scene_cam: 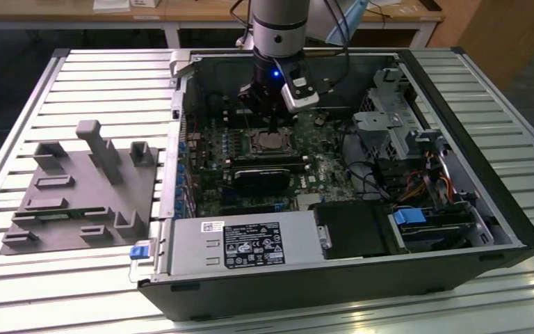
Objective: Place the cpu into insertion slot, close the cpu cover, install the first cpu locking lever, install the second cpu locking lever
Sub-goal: 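Install the first cpu locking lever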
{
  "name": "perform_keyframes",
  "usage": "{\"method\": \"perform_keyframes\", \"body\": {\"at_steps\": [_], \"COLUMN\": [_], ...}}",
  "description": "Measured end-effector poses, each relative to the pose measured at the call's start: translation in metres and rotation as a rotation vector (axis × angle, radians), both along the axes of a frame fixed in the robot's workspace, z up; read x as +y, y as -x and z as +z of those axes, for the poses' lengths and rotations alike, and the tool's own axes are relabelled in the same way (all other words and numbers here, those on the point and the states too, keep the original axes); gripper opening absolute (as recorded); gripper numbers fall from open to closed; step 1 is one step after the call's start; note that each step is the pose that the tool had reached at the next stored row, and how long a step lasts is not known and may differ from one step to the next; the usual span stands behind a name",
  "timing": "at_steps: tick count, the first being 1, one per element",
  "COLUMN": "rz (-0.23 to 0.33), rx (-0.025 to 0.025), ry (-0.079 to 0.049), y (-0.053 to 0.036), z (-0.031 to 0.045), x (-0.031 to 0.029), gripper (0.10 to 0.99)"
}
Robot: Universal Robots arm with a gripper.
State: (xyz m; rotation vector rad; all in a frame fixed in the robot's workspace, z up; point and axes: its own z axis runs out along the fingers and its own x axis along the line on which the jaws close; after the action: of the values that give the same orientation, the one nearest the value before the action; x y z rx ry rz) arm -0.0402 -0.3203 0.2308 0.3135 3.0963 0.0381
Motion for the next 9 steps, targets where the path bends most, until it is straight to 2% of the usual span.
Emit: {"method": "perform_keyframes", "body": {"at_steps": [9], "rz": [0.0], "rx": [0.0], "ry": [0.0], "y": [0.0], "z": [0.0], "x": [0.0], "gripper": [0.102]}}
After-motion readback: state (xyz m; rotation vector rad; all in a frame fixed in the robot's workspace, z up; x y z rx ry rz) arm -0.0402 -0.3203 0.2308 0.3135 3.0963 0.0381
